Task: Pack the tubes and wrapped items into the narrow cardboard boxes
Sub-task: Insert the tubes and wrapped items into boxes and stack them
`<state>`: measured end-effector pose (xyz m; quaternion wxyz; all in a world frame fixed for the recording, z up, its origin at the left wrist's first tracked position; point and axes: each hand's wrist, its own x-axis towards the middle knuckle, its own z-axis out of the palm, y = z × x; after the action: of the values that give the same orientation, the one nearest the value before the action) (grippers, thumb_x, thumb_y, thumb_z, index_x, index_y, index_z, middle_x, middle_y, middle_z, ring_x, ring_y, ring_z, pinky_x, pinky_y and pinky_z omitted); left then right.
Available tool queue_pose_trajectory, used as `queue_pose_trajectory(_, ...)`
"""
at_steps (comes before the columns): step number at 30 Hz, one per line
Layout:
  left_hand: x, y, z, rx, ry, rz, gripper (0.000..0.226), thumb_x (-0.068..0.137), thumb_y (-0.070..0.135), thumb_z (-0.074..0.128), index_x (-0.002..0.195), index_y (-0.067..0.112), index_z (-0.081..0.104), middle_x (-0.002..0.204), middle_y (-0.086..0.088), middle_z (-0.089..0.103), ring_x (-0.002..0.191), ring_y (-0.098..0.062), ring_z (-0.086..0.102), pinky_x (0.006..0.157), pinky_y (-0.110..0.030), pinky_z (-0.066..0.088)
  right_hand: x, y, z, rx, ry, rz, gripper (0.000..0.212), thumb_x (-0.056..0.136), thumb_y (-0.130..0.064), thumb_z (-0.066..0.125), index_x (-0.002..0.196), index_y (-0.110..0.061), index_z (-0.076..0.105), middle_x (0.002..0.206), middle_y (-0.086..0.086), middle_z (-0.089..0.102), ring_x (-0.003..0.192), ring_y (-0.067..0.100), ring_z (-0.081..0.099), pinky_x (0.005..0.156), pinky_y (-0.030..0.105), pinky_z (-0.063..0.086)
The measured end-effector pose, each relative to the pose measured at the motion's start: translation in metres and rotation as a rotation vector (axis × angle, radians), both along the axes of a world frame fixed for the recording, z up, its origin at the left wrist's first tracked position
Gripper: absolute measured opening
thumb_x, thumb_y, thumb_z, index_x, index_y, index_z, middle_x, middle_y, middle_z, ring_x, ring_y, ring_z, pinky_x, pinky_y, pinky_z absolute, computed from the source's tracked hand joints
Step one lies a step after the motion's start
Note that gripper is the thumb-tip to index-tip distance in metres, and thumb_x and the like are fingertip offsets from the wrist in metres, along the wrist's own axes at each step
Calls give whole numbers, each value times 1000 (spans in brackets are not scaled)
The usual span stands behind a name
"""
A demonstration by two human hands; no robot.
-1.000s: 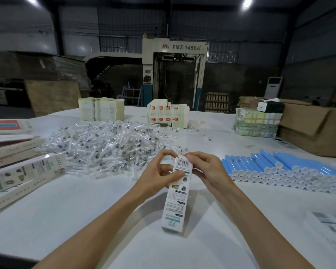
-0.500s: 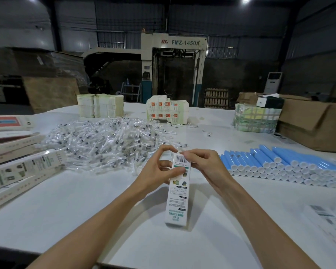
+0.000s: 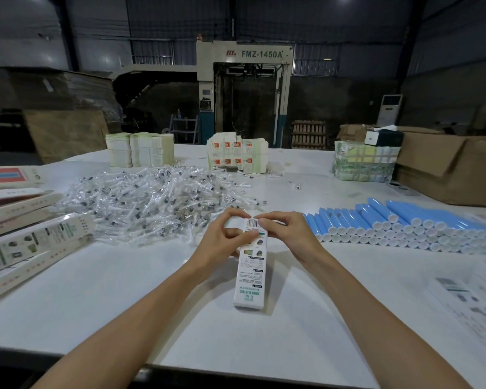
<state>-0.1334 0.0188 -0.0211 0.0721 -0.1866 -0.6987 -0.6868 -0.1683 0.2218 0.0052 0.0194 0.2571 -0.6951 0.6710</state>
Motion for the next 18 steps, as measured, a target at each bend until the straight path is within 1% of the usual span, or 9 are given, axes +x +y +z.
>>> queue_pose_trajectory(6, 0, 3, -2, -12, -2, 11, 38, 94, 34, 85, 122, 28, 60, 96, -18, 82, 87, -32, 81, 68, -38, 64, -6, 1, -5, 1, 6, -16, 12, 98, -14, 72, 103, -14, 83, 99, 7, 81, 95, 22, 78, 84, 24, 58)
queue_pose_trajectory(8, -1, 3, -3, -13, -6, 22, 36, 96, 33, 83, 123, 29, 60, 96, -18, 82, 87, -31, 81, 69, -37, 63, -6, -4, -13, -66, -41, -21, 13, 97, -14, 72, 99, -18, 84, 100, 8, 81, 97, 23, 78, 87, 26, 60)
queue_pose_trajectory(10, -1, 2, -3, 3, -28, 33, 36, 96, 33, 83, 124, 32, 61, 96, -18, 82, 87, -28, 80, 71, -35, 64, -6, -10, -19, -174, -116, -16, 11, 95, -14, 74, 98, -15, 85, 103, 12, 80, 99, 29, 77, 89, 31, 61)
queue_pose_trajectory(13, 0, 4, -2, 23, -52, 58, 41, 94, 37, 84, 127, 34, 61, 99, -16, 82, 89, -27, 80, 74, -36, 65, -6, -14, -24, -327, -203, 30, 12, 93, -15, 77, 103, -11, 84, 109, 18, 78, 100, 31, 76, 85, 31, 60)
queue_pose_trajectory(15, 0, 4, -3, 39, -49, 79, 42, 92, 38, 84, 126, 34, 60, 100, -15, 82, 90, -27, 81, 75, -38, 66, -5, -15, -26, -390, -239, 60, 15, 93, -12, 77, 107, -11, 82, 115, 18, 76, 104, 31, 75, 87, 31, 60)
queue_pose_trajectory(16, 0, 4, -3, 50, -48, 83, 41, 92, 37, 85, 125, 34, 60, 101, -15, 82, 90, -26, 81, 73, -37, 66, -5, -14, -26, -386, -230, 56, 16, 92, -11, 77, 108, -12, 82, 116, 18, 76, 105, 31, 75, 88, 31, 60)
queue_pose_trajectory(18, 2, 1, -4, 52, -47, 72, 38, 94, 35, 84, 123, 34, 61, 99, -17, 82, 87, -25, 80, 70, -34, 64, -2, -10, -25, -285, -159, 8, 13, 92, -13, 79, 104, -13, 82, 112, 16, 78, 104, 32, 76, 90, 32, 61)
